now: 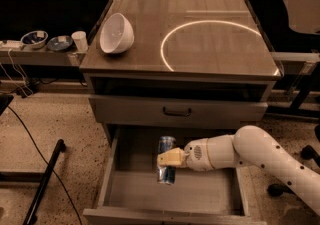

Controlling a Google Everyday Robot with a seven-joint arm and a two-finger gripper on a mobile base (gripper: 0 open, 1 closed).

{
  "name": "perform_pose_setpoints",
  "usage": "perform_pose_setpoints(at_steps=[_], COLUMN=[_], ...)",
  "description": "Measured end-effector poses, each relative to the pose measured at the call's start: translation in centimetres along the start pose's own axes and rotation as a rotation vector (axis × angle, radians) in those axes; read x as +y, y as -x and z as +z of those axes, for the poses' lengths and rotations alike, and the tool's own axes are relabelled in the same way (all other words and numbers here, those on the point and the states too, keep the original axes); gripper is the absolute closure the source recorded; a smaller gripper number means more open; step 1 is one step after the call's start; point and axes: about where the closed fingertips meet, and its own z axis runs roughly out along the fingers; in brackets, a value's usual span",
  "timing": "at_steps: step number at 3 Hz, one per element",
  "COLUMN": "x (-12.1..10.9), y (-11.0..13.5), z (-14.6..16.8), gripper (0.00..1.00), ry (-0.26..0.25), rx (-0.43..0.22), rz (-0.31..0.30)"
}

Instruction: Pick redbull can from middle drawer and place on counter

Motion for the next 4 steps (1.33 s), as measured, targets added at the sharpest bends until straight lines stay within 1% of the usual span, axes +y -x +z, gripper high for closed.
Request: perform_pose_setpoints(at_steps=[1,2,3,4], x=[-4.8,-9.5,-12.6,-14.0], y=[-2.3,-6.6,-12.1,-14.5], z=[-4.2,-8.5,-12.3,-13.7], gripper=[1.00,1.00,1.00,1.00], ry=[0.044,0.139,0.241,0.224], rx=[0.015,0.017,0.038,0.080], rz=[-0.048,-0.071,-0.025,-0.007])
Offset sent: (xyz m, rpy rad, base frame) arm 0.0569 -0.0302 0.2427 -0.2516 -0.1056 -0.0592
